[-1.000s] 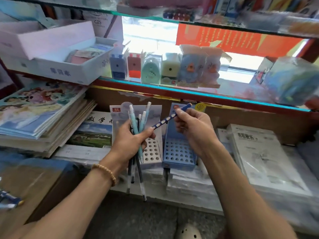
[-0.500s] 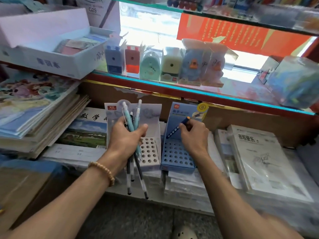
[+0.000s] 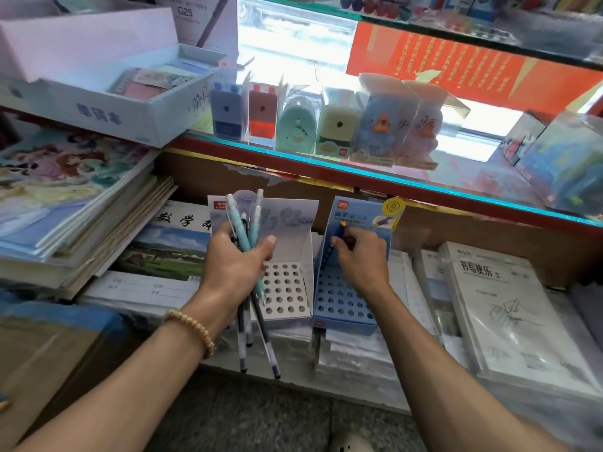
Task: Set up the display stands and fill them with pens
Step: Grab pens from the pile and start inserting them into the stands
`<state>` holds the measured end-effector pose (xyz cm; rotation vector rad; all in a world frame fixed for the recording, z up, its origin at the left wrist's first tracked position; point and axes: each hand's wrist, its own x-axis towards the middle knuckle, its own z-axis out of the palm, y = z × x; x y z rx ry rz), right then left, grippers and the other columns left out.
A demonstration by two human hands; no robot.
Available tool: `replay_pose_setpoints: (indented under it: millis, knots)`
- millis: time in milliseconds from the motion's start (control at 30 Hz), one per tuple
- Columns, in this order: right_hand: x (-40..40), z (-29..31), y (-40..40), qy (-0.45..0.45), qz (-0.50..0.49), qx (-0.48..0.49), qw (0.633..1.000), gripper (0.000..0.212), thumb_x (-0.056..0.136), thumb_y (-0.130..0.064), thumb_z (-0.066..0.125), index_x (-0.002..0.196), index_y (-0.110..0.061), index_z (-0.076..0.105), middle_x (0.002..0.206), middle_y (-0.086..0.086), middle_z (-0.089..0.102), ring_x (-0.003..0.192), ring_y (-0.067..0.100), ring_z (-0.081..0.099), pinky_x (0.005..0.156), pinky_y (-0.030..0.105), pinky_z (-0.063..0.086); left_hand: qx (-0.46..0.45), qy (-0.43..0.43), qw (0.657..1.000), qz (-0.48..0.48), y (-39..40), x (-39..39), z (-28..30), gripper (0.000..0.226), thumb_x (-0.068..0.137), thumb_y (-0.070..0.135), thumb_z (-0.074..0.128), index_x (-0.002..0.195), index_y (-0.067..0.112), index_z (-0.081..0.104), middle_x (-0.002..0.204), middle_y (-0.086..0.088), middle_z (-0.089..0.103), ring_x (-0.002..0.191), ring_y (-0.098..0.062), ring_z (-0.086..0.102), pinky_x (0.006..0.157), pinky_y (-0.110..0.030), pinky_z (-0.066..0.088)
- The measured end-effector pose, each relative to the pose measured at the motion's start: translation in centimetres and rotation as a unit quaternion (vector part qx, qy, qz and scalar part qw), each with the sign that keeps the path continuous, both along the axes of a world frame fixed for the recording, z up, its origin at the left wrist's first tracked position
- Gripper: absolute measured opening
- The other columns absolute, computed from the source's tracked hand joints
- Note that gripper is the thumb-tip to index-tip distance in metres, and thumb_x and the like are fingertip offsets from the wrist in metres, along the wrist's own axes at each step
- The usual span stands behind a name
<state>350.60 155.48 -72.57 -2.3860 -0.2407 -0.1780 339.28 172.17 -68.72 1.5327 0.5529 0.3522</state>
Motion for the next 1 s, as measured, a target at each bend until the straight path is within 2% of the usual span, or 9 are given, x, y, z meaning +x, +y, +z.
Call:
replay_pose_setpoints:
  millis: [133,300,433,567,700,867,933,1000]
  knots:
    - [0.1,0.0,0.2,-0.021,0.020,-0.016,0.999,0.021,0.094,-0.029,0.067,0.078,-0.015,0.064,0.075,-0.004,0.061,0.073,0.013,0.058,0.065,0.025,0.038,0.006,0.005,1.000,-0.006,0.3,-0.5,-0.3,0.024,0.090,0.017,0.069,0.109,0.012,0.056,0.087,-0.008,0.063,0.065,-0.013,0.059,0.058,-0.025,0.048]
    - [0.4,-0.4,0.5,-0.027,0.011,0.002,1.000,0.024,0.094,-0.030,0.067,0.080,-0.011,0.069,0.074,-0.003,0.065,0.072,0.013,0.059,0.064,0.028,0.042,0.016,0.006,1.000,-0.004,0.9,-0.7,-0.3,0.026,0.089,0.018,0.069,0.111,0.011,0.056,0.088,-0.010,0.064,0.065,-0.014,0.059,0.057,-0.025,0.048]
    - [0.3,-1.1,0.4,0.000,0.016,-0.007,1.000,0.028,0.094,-0.029,0.068,0.070,-0.016,0.060,0.062,-0.007,0.056,0.063,0.011,0.054,0.060,0.027,0.036,0.024,0.010,1.000,-0.009,0.6,-0.9,-0.4,0.026,0.089,0.018,0.069,0.111,0.011,0.056,0.093,-0.010,0.065,0.071,-0.015,0.062,0.060,-0.025,0.049]
    - [0.4,-1.7,0.2,0.009,0.012,-0.001,1.000,0.028,0.094,-0.027,0.067,0.070,-0.015,0.061,0.065,-0.002,0.060,0.066,0.015,0.058,0.059,0.029,0.039,0.019,0.009,1.000,-0.021,0.3,-0.8,-0.4,0.023,0.089,0.018,0.069,0.109,0.013,0.057,0.095,-0.011,0.065,0.073,-0.016,0.063,0.060,-0.025,0.050]
    - [0.8,-1.7,0.5,0.024,0.027,0.019,0.999,0.023,0.094,-0.025,0.067,0.079,-0.007,0.070,0.072,0.001,0.067,0.068,0.012,0.061,0.065,0.033,0.050,0.013,0.006,0.999,-0.030,0.5,-0.6,-0.4,0.024,0.089,0.018,0.069,0.108,0.012,0.056,0.093,-0.010,0.066,0.064,-0.011,0.059,0.057,-0.023,0.048]
    - [0.7,-1.4,-0.3,0.066,0.041,0.025,0.997,0.018,0.094,-0.025,0.068,0.085,-0.010,0.074,0.071,-0.006,0.065,0.066,-0.002,0.057,0.065,0.025,0.043,-0.011,0.010,0.998,-0.061,0.3,-0.7,-0.4,0.023,0.088,0.019,0.070,0.105,0.016,0.056,0.090,-0.009,0.066,0.062,-0.011,0.058,0.056,-0.022,0.047]
    - [0.3,-0.9,-0.7,0.059,0.021,0.028,0.998,0.014,0.091,-0.027,0.071,0.092,-0.013,0.074,0.075,-0.007,0.065,0.070,0.001,0.059,0.065,0.024,0.045,-0.028,0.010,0.997,-0.077,0.4,-1.0,-0.4,0.021,0.088,0.018,0.070,0.104,0.016,0.056,0.088,-0.009,0.067,0.060,-0.010,0.057,0.055,-0.022,0.047]
    - [-0.3,-0.2,-0.8,0.043,-0.017,0.056,0.997,0.020,0.090,-0.029,0.071,0.101,-0.013,0.073,0.084,-0.004,0.069,0.081,0.009,0.064,0.071,0.028,0.053,-0.056,0.011,0.993,-0.099,0.5,-1.4,-0.3,0.021,0.089,0.017,0.069,0.105,0.014,0.057,0.085,-0.009,0.067,0.057,-0.010,0.055,0.053,-0.022,0.048]
